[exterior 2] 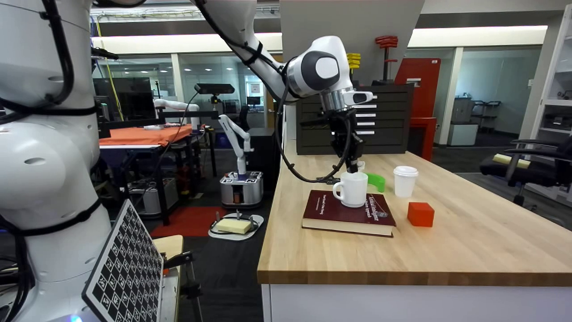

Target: Pick the teabag and put it in the cup

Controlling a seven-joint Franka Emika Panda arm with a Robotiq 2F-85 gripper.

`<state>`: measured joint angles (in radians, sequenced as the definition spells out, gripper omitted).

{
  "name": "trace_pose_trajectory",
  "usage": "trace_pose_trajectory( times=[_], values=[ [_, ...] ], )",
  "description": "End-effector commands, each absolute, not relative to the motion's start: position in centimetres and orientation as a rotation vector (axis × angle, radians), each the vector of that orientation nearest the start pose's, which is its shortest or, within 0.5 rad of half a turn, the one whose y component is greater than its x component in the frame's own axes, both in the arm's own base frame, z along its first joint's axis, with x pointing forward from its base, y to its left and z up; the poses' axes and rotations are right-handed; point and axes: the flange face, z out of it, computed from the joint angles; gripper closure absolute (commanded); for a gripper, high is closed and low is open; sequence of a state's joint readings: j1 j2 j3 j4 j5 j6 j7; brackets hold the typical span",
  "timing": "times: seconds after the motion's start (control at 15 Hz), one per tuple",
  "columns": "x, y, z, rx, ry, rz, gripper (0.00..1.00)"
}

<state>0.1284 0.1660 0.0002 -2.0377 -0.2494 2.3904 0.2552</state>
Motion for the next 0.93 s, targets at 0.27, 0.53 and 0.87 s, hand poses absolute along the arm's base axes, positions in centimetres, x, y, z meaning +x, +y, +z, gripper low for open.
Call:
trace_pose_trajectory(
  times=[0.27,0.53,0.87],
  values=[
    [58.89,6.55,38.9,-3.234,-0.074,-0.396,0.45],
    [58.92,6.34,38.93,-3.234,-0.067,-0.399,0.19],
    [58.88,6.06,39.22,-3.234,-0.043,-0.426,0.0]
  ],
)
